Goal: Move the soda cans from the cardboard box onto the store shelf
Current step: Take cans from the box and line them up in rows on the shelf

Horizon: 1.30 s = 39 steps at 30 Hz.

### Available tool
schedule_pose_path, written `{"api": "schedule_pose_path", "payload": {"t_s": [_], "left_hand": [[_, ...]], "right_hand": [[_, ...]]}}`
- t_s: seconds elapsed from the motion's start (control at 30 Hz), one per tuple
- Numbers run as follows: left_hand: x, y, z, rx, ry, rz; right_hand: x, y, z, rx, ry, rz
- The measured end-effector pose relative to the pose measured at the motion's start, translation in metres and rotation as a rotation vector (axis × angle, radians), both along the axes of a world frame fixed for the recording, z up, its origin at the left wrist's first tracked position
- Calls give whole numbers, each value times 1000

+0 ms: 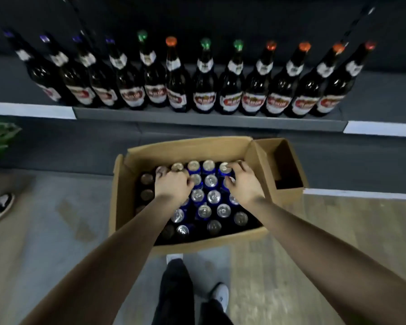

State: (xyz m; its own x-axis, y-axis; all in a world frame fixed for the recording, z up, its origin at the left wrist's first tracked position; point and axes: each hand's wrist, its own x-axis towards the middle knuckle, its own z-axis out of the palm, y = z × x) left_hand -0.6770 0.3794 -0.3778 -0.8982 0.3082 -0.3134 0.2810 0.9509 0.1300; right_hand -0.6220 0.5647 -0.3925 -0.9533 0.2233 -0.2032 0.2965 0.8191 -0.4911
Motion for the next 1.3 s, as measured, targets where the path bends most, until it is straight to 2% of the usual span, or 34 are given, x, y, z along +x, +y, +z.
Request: {"api": "schedule_pose_path", "payload": {"t_s": [0.2, 0.53, 0.67, 0.8, 0.93, 1.1, 1.3], "left_hand": [[14, 12, -85, -7, -105, -38], [21, 41, -201, 35, -279, -72], [17, 53, -225, 76, -330, -79], [23, 71, -245, 168, -339, -324], [25, 86, -260, 70, -347, -475], [19, 96, -270, -39, -265, -528], [13, 101, -272, -55, -263, -573]], "right_hand": [[11, 12, -82, -29, -75, -98], [14, 40, -183, 90, -284, -289], [13, 40, -207, 146, -251, -306], [4, 45, -216, 110, -219, -349], [-5, 45, -224, 63, -193, -345], [-14, 44, -230, 48, -175, -412], [-13, 50, -232, -1, -151, -416]]}}
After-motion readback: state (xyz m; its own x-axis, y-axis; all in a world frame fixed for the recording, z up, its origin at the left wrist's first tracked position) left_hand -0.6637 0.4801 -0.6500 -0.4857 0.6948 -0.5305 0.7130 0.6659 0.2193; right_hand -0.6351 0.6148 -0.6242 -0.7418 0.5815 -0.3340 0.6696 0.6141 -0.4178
